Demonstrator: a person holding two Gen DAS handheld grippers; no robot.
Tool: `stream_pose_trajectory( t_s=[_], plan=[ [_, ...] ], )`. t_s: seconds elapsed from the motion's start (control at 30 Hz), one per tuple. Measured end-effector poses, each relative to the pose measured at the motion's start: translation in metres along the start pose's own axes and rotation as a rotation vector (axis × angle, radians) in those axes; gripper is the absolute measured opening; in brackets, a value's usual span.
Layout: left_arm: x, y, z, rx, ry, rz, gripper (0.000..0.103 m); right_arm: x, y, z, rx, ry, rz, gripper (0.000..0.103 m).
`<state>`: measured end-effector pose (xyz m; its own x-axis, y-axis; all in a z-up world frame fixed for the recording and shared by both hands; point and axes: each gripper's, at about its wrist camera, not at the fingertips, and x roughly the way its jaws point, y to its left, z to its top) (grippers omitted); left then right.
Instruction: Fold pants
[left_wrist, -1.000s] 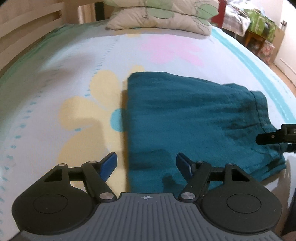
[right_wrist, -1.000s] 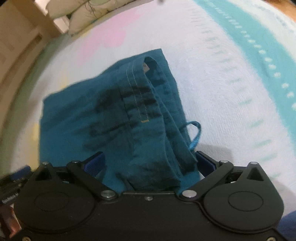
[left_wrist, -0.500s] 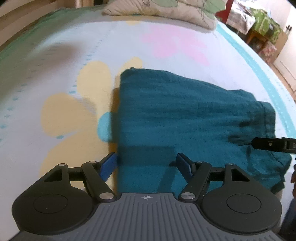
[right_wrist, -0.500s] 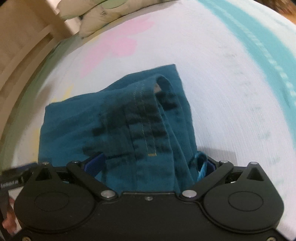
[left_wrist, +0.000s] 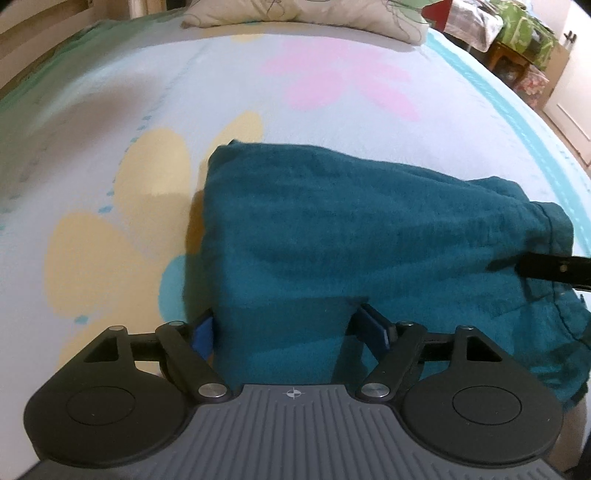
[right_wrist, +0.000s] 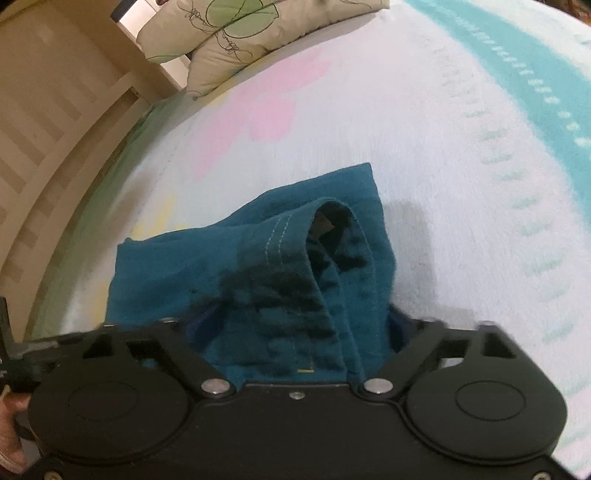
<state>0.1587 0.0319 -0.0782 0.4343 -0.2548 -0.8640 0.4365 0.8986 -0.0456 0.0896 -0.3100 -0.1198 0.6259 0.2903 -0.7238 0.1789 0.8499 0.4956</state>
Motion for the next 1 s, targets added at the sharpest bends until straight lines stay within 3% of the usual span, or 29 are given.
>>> stream_pose_trajectory(
  t_s=[0.17, 0.33, 0.53, 0.63, 0.7, 0.77, 0.9, 1.0],
  plan=[
    [0.0, -0.006, 0.003, -0.013, 0.004, 0.017, 0.075, -0.001, 0.0, -0.003, 0.011, -0.005, -0.007, 0.066],
    [-0.003, -0.01, 0.003, -0.03, 0.003, 0.026, 0.073, 0.0, 0.006, -0.004, -0.009, -0.007, -0.024, 0.064],
    [-0.006, -0.011, 0.005, -0.039, 0.003, 0.028, 0.063, 0.0, 0.006, -0.004, -0.008, -0.008, -0.026, 0.064],
    [-0.007, -0.009, 0.007, -0.044, -0.005, 0.03, 0.05, -0.002, 0.007, -0.005, -0.014, -0.01, -0.032, 0.063],
    [-0.011, -0.007, 0.007, -0.049, -0.025, 0.049, 0.023, -0.002, 0.007, -0.005, -0.022, -0.013, -0.042, 0.059],
    [-0.017, -0.006, 0.007, -0.063, -0.05, 0.06, 0.014, -0.002, 0.01, -0.004, -0.033, -0.015, -0.048, 0.051],
    [-0.033, -0.008, 0.005, -0.087, -0.115, 0.083, 0.006, -0.007, 0.02, -0.005, -0.086, -0.026, -0.053, 0.034],
    [-0.048, -0.007, 0.004, -0.09, -0.156, 0.108, 0.006, -0.016, 0.037, -0.006, -0.138, -0.048, -0.056, 0.028]
  ],
)
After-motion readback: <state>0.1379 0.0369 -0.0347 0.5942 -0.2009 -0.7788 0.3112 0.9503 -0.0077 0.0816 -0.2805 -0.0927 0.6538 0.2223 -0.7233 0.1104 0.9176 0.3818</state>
